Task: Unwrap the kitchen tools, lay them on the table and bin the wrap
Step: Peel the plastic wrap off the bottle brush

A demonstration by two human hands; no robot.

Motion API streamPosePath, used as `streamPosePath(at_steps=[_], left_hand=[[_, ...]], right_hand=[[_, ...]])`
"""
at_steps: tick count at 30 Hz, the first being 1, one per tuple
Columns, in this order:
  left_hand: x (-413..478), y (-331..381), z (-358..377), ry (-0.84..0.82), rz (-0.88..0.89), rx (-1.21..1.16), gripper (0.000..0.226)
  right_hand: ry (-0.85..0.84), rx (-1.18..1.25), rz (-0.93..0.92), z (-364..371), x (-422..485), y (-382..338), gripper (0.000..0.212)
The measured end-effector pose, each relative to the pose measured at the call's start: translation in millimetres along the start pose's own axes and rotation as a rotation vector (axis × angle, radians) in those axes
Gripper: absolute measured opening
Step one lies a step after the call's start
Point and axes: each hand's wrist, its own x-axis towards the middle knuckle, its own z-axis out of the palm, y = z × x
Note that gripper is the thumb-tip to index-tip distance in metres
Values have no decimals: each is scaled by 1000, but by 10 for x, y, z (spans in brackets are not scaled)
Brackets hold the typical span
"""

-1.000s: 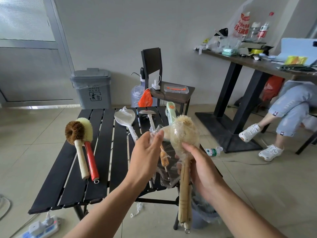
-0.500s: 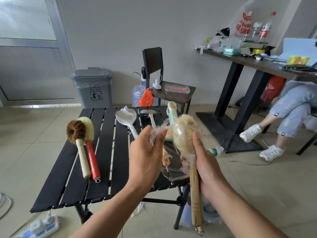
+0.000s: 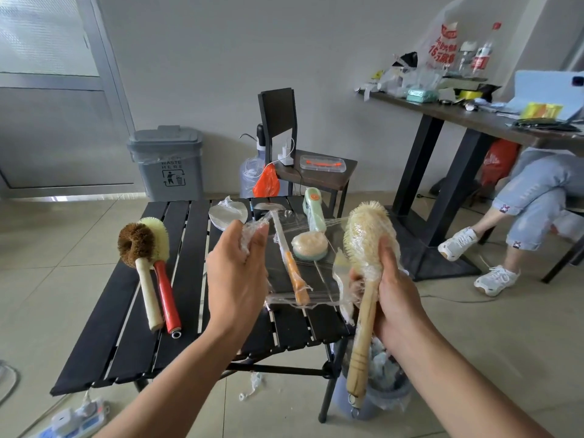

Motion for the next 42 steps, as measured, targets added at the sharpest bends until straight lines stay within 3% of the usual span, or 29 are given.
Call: streamPosePath(at_steps=[6, 10, 12, 17, 20, 23, 26, 33, 38, 42], left_hand=[[110, -96, -93, -52, -85, 98, 41], [73, -149, -96, -274, -176, -10, 3], [76, -125, -105, -359, -177, -47, 16], [66, -24, -132, -507, -269, -109, 34], [61, -16, -128, -626, -297, 4, 56], [44, -25, -106, -741, -293, 102, 47], [32, -14, -108, -690, -344, 56, 38], [-41, 11, -46, -697, -369, -284, 35], [-14, -32, -29, -647, -320, -384, 39], [5, -96, -27, -629, -330, -474, 38]], right_hand=[[-84, -86, -11, -39, -31, -50, 62], [-180, -60, 74, -60, -32, -14, 62], [-201, -32, 163, -70, -22, 18, 71], [-220, 49, 309, -52, -58, 61, 61], [-275, 35, 335, -49, -73, 76, 63], [-330, -3, 341, -60, -59, 83, 79], [-369, 27, 370, -75, -55, 71, 92], [-363, -77, 229, -39, -78, 87, 89], [-281, -81, 206, -46, -90, 106, 52], [-247, -150, 164, -49, -71, 135, 45]])
